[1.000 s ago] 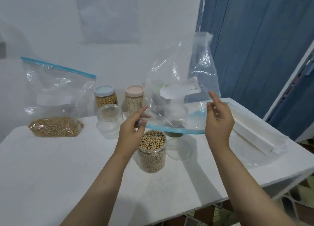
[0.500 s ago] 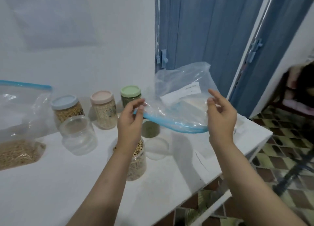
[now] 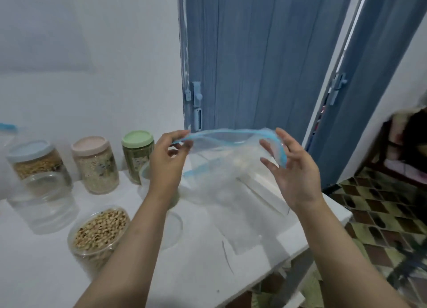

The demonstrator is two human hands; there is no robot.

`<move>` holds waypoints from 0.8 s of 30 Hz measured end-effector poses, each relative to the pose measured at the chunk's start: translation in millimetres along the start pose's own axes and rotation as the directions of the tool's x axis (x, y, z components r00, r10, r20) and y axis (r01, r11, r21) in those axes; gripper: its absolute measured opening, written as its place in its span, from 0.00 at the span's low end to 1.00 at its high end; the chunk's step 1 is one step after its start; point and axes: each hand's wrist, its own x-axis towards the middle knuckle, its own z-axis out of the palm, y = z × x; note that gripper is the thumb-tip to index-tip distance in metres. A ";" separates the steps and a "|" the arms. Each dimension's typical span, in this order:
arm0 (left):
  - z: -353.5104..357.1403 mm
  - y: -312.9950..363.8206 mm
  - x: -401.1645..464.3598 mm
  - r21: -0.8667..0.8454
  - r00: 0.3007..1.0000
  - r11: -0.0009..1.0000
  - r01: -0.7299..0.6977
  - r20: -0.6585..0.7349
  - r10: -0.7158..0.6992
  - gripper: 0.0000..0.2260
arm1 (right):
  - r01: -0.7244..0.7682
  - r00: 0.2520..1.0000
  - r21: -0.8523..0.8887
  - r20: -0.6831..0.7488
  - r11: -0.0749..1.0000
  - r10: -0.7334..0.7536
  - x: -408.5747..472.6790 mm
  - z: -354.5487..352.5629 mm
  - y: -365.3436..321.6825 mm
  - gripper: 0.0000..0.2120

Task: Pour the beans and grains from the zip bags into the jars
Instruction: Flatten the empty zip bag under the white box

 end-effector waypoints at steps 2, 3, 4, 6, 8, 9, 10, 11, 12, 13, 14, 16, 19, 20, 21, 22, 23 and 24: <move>13.6 -3.9 13.5 0.057 0.988 0.998 -0.014 -0.150 0.022 0.03 | 0.069 0.983 -0.204 0.179 0.977 -0.032 23.8 -23.9 -1.8 0.21; 20.0 -3.9 20.4 0.063 0.979 0.998 -0.007 -0.204 0.019 0.03 | 0.164 0.972 -0.384 0.219 0.909 -0.083 37.6 -33.5 -2.3 0.18; 25.4 -3.3 26.2 0.057 0.971 0.998 0.009 -0.239 0.005 0.02 | 0.276 0.958 -0.564 0.229 0.779 -0.174 50.0 -39.6 -2.9 0.13; 35.4 3.5 38.8 0.030 0.955 0.999 0.018 -0.297 -0.008 0.04 | 0.449 0.876 -0.743 0.258 0.496 -0.407 76.0 -46.2 -7.7 0.04; 42.8 14.2 52.7 0.012 0.934 1.000 -0.011 -0.356 0.015 0.06 | 0.551 0.789 -0.719 0.282 0.424 -0.546 99.4 -43.8 -18.0 0.07; 44.9 19.2 60.1 0.030 0.921 0.999 -0.022 -0.387 0.032 0.06 | 0.576 0.778 -0.674 0.278 0.462 -0.564 111.8 -40.3 -22.1 0.06; 47.0 23.1 68.2 0.052 0.908 0.998 -0.021 -0.417 0.040 0.07 | 0.587 0.788 -0.612 0.281 0.529 -0.548 123.1 -34.7 -26.9 0.06; 49.4 25.9 75.7 0.062 0.899 0.998 -0.002 -0.437 0.029 0.07 | 0.563 0.819 -0.550 0.270 0.617 -0.506 134.7 -29.0 -28.7 0.07; 51.7 26.4 82.7 0.065 0.895 0.997 0.036 -0.446 -0.003 0.07 | 0.507 0.861 -0.497 0.247 0.704 -0.445 146.1 -23.7 -28.9 0.09; 54.0 24.4 88.6 0.062 0.889 0.994 0.090 -0.455 -0.052 0.07 | 0.445 0.895 -0.485 0.218 0.753 -0.389 156.9 -18.6 -28.4 0.10; 56.2 22.4 93.2 0.057 0.880 0.987 0.147 -0.464 -0.105 0.07 | 0.394 0.919 -0.499 0.191 0.772 -0.345 167.3 -14.7 -26.5 0.10; 59.9 18.1 98.7 0.045 0.858 0.971 0.235 -0.479 -0.186 0.06 | 0.314 0.949 -0.527 0.157 0.789 -0.273 183.5 -10.9 -22.9 0.13; 66.9 19.3 98.3 0.023 0.861 0.970 0.240 -0.467 -0.202 0.04 | 0.211 0.977 -0.406 0.128 0.889 -0.173 200.2 -12.8 -19.9 0.19; 69.2 19.6 94.5 0.025 0.875 0.972 0.235 -0.442 -0.200 0.04 | 0.185 0.981 -0.357 0.122 0.915 -0.151 203.6 -14.7 -19.5 0.19; 70.8 17.9 88.2 0.046 0.893 0.972 0.229 -0.407 -0.191 0.09 | 0.163 0.985 -0.327 0.112 0.931 -0.133 206.7 -17.0 -18.0 0.19; 72.0 15.1 79.4 0.071 0.917 0.974 0.216 -0.358 -0.177 0.15 | 0.136 0.989 -0.306 0.098 0.942 -0.111 208.5 -19.3 -16.0 0.18; 72.8 10.5 68.9 0.086 0.939 0.977 0.196 -0.305 -0.162 0.20 | 0.097 0.994 -0.296 0.072 0.950 -0.079 209.9 -21.8 -13.9 0.17; 74.3 5.3 57.4 0.086 0.956 0.980 0.177 -0.251 -0.151 0.24 | 0.044 0.999 -0.291 0.040 0.956 -0.034 212.3 -24.6 -10.4 0.17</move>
